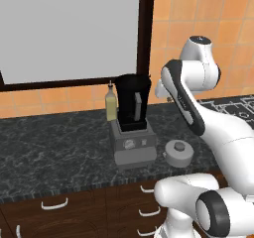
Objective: Close the lid blender by securely placing the lid on top.
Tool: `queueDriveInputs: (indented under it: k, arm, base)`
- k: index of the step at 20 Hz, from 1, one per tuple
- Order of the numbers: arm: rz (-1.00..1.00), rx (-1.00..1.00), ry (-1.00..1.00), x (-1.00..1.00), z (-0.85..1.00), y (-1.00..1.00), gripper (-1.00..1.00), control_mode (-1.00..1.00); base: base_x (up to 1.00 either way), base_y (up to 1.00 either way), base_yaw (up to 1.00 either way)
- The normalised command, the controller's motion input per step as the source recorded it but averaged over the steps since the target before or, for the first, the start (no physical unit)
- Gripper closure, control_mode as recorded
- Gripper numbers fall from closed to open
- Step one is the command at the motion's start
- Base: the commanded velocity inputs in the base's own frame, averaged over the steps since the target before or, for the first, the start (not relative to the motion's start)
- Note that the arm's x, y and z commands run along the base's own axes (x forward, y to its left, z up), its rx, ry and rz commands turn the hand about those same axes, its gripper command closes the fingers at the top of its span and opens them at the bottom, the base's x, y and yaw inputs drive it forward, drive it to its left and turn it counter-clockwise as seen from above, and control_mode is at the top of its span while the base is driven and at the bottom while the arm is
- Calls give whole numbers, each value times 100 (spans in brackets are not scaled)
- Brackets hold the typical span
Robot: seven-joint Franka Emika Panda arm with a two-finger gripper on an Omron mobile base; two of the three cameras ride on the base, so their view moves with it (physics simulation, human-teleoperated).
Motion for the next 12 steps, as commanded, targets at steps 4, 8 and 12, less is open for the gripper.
queueDriveInputs:
  k: [4, 8, 12]
  arm:
    - [-13, -6, 8, 18, -17, -35, -100, -100]
    - [-2, -18, 0, 8, -61, -9, -100, -100]
    - [-1, -17, 9, 0, -93, -13, -100, -100]
  base:
    - [0, 0, 0]
    - [0, 0, 0]
    - [0, 0, 0]
